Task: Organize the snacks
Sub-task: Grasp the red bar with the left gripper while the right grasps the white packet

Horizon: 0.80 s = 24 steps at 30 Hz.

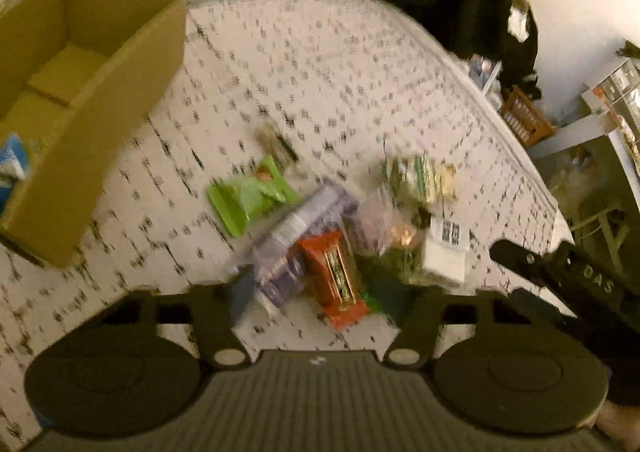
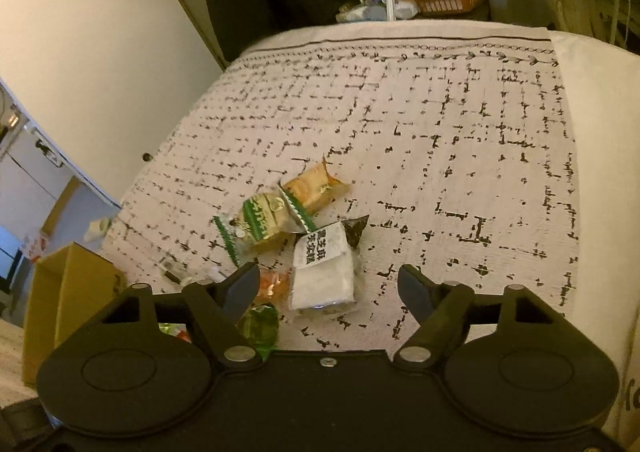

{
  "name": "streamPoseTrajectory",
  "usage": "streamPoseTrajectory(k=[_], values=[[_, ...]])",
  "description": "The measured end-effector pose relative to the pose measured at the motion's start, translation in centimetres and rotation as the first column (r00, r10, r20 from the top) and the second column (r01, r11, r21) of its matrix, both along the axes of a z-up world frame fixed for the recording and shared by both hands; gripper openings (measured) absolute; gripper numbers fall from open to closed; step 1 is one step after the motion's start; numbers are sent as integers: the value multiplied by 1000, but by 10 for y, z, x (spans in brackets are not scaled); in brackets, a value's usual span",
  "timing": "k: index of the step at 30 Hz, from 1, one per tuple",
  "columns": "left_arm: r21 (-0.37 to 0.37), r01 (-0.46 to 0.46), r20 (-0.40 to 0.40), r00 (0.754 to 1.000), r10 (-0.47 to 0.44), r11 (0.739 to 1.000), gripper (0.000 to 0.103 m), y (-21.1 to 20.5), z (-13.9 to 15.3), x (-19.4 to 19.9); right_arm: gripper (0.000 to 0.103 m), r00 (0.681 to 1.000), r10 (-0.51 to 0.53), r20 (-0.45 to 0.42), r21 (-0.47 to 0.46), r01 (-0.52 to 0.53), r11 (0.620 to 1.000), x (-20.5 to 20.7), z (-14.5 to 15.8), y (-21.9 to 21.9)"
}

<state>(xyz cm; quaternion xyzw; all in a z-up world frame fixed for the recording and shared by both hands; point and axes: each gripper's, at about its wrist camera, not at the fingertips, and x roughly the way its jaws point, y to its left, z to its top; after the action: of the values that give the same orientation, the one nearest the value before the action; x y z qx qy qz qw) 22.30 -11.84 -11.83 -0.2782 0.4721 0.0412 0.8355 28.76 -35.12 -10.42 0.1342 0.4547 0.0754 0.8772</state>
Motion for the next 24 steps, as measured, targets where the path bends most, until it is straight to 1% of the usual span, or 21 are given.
streamPoseTrajectory(k=[2,4,9,11,12,13,14,18,20,22,24], values=[[-15,-9,-24,1000,9,1000,38,-3,-9,3,75,1000,11,-9,-12,-11,1000,4,-4,3],[-13,-22,-40,999,21,1000,36,-5,-14,6,75,1000,18,-16,-27,-18,999,7,-8,5],[7,-42,-35,999,42,999,36,-13,-18,15,75,999,40,-20,-35,-41,999,11,-12,12],[33,-43,-41,998,44,999,35,-20,-19,20,75,999,44,-22,-44,-45,998,14,-15,14],[50,-46,-48,998,48,998,32,-23,-20,22,75,999,45,-26,-48,-46,998,15,-17,15],[74,-47,-60,997,52,996,24,-28,-21,25,75,998,45,-32,-55,-47,997,17,-20,16],[88,-46,-72,996,53,995,22,-31,-24,26,75,998,47,-38,-68,-50,996,20,-23,18],[120,-46,-90,994,57,992,21,-37,-29,28,76,996,71,-49,-154,-78,985,24,-36,33],[117,-48,-87,995,58,992,20,-36,-27,26,76,994,103,-28,-179,-106,978,24,-38,43],[103,-48,-82,995,56,993,20,-34,-26,25,76,991,134,-26,-192,-136,972,26,-40,51],[102,-50,-73,996,57,994,20,-32,-24,22,76,988,152,-19,-230,-152,961,29,-42,55]])
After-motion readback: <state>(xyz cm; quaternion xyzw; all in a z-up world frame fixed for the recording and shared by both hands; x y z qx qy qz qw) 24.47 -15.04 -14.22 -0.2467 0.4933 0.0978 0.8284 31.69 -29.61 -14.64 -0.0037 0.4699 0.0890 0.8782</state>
